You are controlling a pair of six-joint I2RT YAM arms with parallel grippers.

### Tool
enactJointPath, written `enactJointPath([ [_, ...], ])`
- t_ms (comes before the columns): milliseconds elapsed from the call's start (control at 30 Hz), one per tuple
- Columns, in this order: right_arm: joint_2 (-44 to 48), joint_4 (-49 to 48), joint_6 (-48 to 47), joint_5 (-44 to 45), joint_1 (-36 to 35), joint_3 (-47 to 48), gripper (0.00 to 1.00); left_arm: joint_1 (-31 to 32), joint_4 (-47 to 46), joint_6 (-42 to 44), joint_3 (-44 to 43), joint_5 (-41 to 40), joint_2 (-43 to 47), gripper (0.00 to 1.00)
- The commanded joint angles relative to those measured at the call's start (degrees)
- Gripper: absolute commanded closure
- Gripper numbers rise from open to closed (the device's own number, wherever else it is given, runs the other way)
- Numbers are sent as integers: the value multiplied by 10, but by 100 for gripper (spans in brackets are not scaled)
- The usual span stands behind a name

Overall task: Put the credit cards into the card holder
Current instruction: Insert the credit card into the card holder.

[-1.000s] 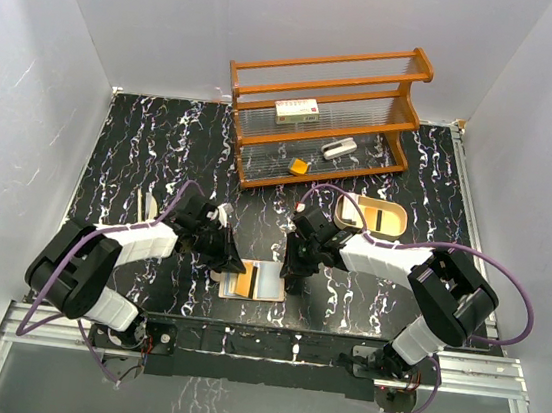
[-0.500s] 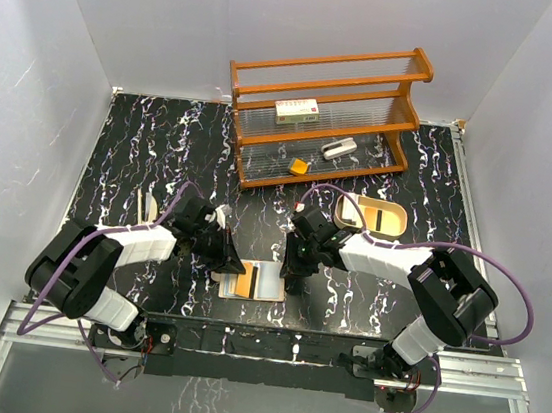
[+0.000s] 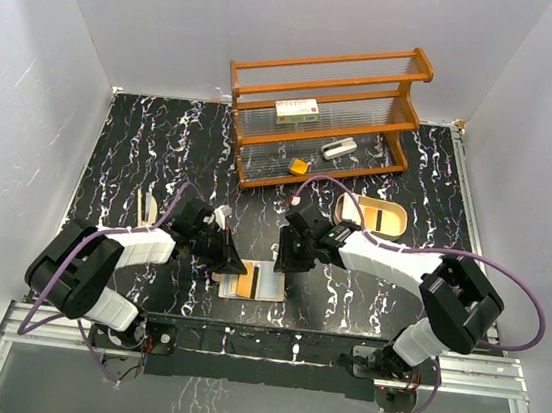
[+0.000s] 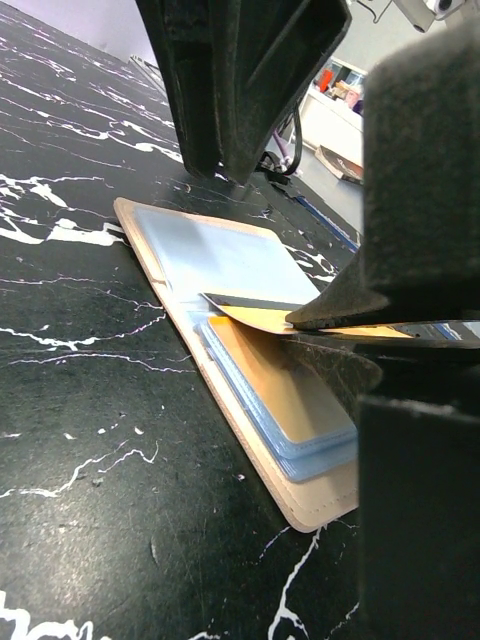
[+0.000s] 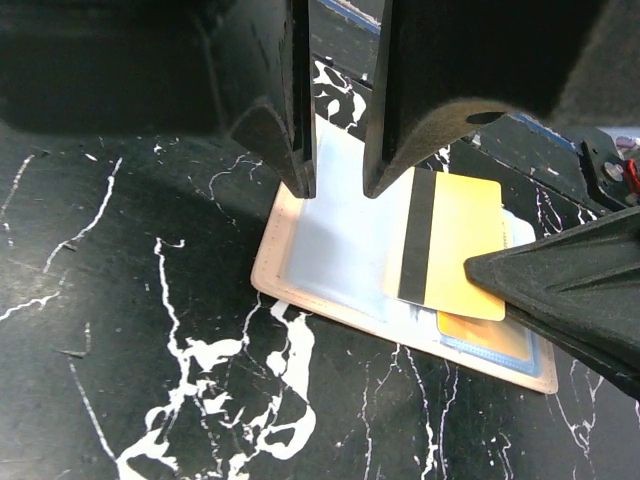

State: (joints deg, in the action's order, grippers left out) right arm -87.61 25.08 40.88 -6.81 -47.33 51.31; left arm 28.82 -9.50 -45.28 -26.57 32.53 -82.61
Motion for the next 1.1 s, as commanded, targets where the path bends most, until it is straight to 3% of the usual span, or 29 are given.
enactJointPath([
  [0, -8, -36, 16, 1, -8, 7, 76, 0, 1, 2, 14, -8, 4, 100],
  [333, -53, -43, 13, 22, -15, -21, 83, -2, -98, -50, 60, 0, 9, 100],
  [1067, -47, -64, 29, 29, -23, -52, 84, -2, -168, -86, 86, -39, 13, 100],
])
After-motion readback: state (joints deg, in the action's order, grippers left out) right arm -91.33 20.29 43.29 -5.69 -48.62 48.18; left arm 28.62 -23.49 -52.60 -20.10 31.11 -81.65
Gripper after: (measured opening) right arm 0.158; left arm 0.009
